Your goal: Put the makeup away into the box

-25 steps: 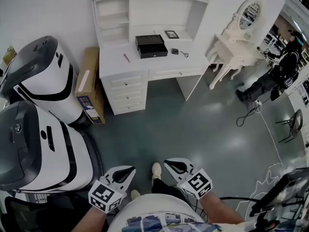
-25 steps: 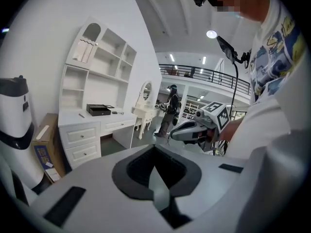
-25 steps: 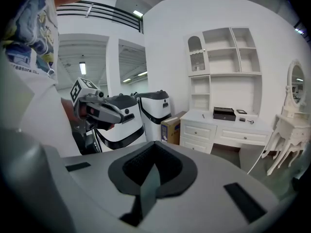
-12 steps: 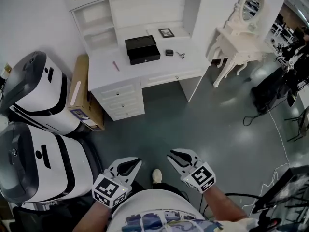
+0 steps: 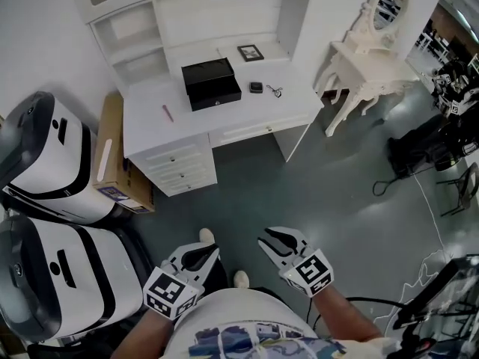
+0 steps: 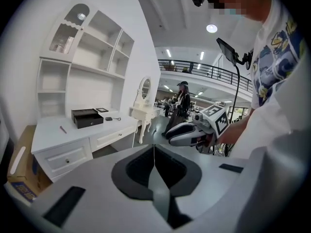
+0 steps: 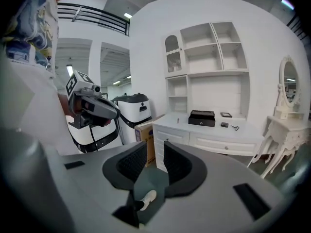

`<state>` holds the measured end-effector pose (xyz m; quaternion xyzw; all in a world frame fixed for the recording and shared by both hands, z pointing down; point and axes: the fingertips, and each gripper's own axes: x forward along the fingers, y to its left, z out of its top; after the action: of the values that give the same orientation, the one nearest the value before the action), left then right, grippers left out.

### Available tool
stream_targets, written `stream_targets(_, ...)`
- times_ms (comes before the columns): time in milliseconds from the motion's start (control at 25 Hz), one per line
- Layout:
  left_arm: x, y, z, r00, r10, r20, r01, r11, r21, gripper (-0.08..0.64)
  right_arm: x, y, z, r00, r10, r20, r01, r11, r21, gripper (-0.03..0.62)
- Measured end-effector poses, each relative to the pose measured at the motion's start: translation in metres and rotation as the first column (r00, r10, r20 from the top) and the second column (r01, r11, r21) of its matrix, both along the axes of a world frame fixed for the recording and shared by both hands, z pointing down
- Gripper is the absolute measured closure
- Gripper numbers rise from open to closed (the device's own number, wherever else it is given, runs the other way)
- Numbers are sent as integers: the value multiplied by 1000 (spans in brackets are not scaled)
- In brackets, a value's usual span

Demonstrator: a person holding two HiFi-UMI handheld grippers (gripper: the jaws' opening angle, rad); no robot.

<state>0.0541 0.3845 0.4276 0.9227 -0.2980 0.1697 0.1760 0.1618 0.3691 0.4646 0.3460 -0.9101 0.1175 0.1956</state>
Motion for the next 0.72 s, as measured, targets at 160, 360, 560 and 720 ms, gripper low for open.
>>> stream_targets(160,-3,-49,0,998,49,-31,-49,999,12,545,-4,-40,0,999,35,-28,-35,999,-4,466)
stream_targets(360,-18,-115,-15,994,90,-64,-87,995,45,545,-25,-103,-7,997,47,-63,-46,999,10,453)
stream_targets(560,-54,-158,-11,992,102,-71,-100,994,35,545,-52,-155,-14,995,60,-84,-58,998,18,446)
stream_targets(720,-82,-186,-1,994,81,-72,-79,996,29,546,-66,-184,-13,993,69,-98,-67,998,22,448)
